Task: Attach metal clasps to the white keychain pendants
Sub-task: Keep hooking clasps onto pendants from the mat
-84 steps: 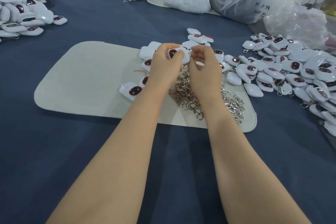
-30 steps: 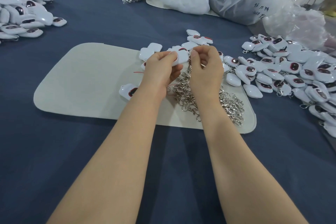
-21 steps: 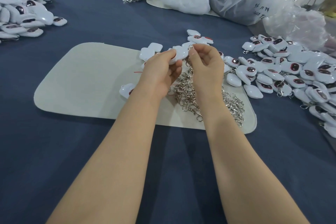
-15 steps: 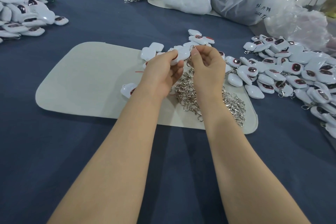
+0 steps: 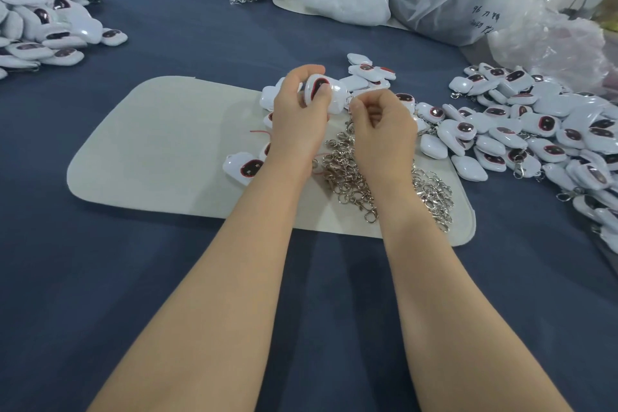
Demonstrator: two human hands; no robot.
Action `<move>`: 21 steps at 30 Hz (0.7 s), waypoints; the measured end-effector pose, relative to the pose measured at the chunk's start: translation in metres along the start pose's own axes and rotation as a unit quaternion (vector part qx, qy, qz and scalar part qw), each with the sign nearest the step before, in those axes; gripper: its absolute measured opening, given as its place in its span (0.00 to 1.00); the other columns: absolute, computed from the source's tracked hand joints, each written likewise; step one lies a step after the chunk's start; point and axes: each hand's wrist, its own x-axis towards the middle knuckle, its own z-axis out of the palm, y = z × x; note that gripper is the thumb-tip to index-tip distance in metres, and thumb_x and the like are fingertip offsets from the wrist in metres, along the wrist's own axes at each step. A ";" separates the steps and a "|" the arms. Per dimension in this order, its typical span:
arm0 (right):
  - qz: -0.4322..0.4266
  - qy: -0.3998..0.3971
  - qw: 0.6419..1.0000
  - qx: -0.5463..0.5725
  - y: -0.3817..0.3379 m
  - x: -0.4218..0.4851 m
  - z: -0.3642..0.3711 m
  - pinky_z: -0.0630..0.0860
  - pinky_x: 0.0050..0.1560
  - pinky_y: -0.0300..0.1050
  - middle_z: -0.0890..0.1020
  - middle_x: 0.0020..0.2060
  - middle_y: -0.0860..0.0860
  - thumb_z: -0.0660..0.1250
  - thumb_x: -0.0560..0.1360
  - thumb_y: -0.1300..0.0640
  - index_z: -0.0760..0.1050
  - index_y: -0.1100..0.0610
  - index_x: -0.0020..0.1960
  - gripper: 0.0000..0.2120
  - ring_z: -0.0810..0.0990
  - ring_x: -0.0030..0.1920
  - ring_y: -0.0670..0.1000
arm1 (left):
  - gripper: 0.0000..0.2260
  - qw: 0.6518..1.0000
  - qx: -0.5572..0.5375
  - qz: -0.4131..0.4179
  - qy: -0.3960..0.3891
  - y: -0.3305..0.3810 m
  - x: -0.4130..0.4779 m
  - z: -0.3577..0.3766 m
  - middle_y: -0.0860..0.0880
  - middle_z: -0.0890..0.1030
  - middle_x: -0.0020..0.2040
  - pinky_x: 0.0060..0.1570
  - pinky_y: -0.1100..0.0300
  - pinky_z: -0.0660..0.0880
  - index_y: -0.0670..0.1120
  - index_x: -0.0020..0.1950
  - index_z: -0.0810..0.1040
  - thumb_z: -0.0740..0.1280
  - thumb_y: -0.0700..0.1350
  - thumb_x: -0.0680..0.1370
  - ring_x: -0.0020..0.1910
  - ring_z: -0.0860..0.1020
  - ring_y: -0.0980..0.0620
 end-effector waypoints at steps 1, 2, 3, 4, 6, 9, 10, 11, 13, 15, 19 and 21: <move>-0.005 -0.001 1.000 -0.011 0.000 0.000 0.000 0.67 0.40 0.25 0.76 0.34 0.43 0.64 0.77 0.62 0.77 0.58 0.45 0.03 0.73 0.34 0.41 | 0.08 0.999 0.028 0.032 -0.003 -0.001 0.000 0.000 0.51 0.77 0.47 0.46 0.57 0.75 0.53 0.52 0.74 0.62 0.40 0.79 0.40 0.73 0.51; -0.008 -0.003 1.000 -0.020 0.001 0.000 0.000 0.67 0.39 0.25 0.76 0.34 0.44 0.64 0.76 0.62 0.76 0.58 0.44 0.04 0.73 0.34 0.42 | 0.08 0.997 0.052 0.061 -0.005 -0.001 0.000 0.000 0.53 0.76 0.47 0.49 0.57 0.75 0.52 0.53 0.74 0.62 0.39 0.79 0.41 0.73 0.52; -0.011 -0.007 0.999 -0.030 0.001 -0.001 0.001 0.67 0.39 0.26 0.76 0.34 0.45 0.64 0.76 0.63 0.76 0.58 0.44 0.04 0.73 0.36 0.44 | 0.09 0.994 0.068 0.086 -0.008 -0.002 0.000 0.000 0.55 0.76 0.46 0.49 0.59 0.74 0.51 0.54 0.74 0.61 0.39 0.79 0.41 0.73 0.53; -0.013 -0.012 0.999 -0.039 0.001 -0.001 0.001 0.67 0.39 0.28 0.77 0.35 0.46 0.64 0.76 0.63 0.76 0.58 0.44 0.04 0.74 0.37 0.46 | 0.09 0.991 0.080 0.104 -0.012 -0.003 -0.001 0.001 0.58 0.76 0.45 0.47 0.62 0.73 0.51 0.54 0.74 0.61 0.39 0.78 0.40 0.73 0.54; -0.018 -0.025 0.998 -0.056 0.002 0.000 0.000 0.69 0.41 0.35 0.77 0.36 0.48 0.63 0.77 0.63 0.76 0.60 0.45 0.04 0.75 0.39 0.49 | 0.09 0.987 0.098 0.127 -0.029 -0.004 -0.001 0.002 0.60 0.75 0.44 0.43 0.64 0.72 0.51 0.54 0.74 0.61 0.38 0.78 0.37 0.72 0.54; -0.030 -0.041 0.995 -0.085 0.004 0.000 -0.002 0.69 0.43 0.40 0.78 0.36 0.50 0.62 0.77 0.63 0.76 0.62 0.45 0.05 0.76 0.39 0.51 | 0.11 0.970 0.158 0.176 -0.049 -0.008 -0.001 0.002 0.61 0.75 0.45 0.44 0.63 0.71 0.50 0.57 0.75 0.61 0.39 0.78 0.37 0.71 0.57; -0.032 -0.045 0.994 -0.091 0.004 0.000 -0.002 0.69 0.43 0.41 0.78 0.37 0.50 0.62 0.77 0.63 0.76 0.62 0.45 0.06 0.75 0.39 0.52 | 0.11 0.962 0.182 0.195 -0.052 -0.009 -0.001 0.001 0.61 0.76 0.46 0.44 0.63 0.71 0.49 0.58 0.76 0.61 0.39 0.78 0.37 0.71 0.59; -0.032 -0.048 0.994 -0.093 0.005 0.000 -0.002 0.69 0.42 0.41 0.78 0.37 0.50 0.62 0.77 0.63 0.76 0.62 0.45 0.06 0.75 0.39 0.52 | 0.11 0.955 0.203 0.210 -0.055 -0.009 -0.001 0.001 0.60 0.76 0.47 0.44 0.63 0.70 0.49 0.59 0.76 0.61 0.39 0.78 0.37 0.71 0.58; -0.030 -0.049 0.995 -0.087 0.005 0.000 -0.002 0.69 0.42 0.40 0.77 0.37 0.49 0.61 0.78 0.63 0.76 0.62 0.45 0.06 0.75 0.39 0.51 | 0.12 0.947 0.221 0.226 -0.055 -0.009 -0.001 0.002 0.58 0.77 0.48 0.44 0.63 0.70 0.48 0.60 0.76 0.61 0.39 0.79 0.38 0.70 0.57; -0.022 -0.037 0.997 -0.064 0.003 0.000 -0.001 0.69 0.41 0.35 0.77 0.37 0.48 0.62 0.78 0.62 0.76 0.60 0.46 0.05 0.75 0.39 0.49 | 0.11 0.953 0.203 0.220 -0.037 -0.007 -0.002 0.002 0.59 0.76 0.47 0.44 0.67 0.70 0.48 0.59 0.75 0.61 0.39 0.79 0.38 0.72 0.59; 0.001 -0.015 0.999 0.029 -0.001 -0.001 0.002 0.69 0.43 0.26 0.77 0.38 0.42 0.64 0.77 0.61 0.74 0.55 0.47 0.03 0.75 0.40 0.41 | 0.07 0.997 0.036 0.063 0.018 -0.002 0.001 0.001 0.50 0.78 0.49 0.40 0.65 0.75 0.46 0.57 0.74 0.62 0.40 0.80 0.37 0.76 0.57; 0.008 -0.027 0.998 0.061 -0.003 -0.002 0.003 0.72 0.47 0.29 0.77 0.39 0.41 0.64 0.77 0.62 0.73 0.54 0.47 0.04 0.77 0.42 0.41 | 0.07 0.996 -0.067 -0.051 0.022 0.000 0.003 -0.001 0.48 0.77 0.44 0.36 0.66 0.75 0.45 0.57 0.74 0.62 0.41 0.80 0.29 0.75 0.59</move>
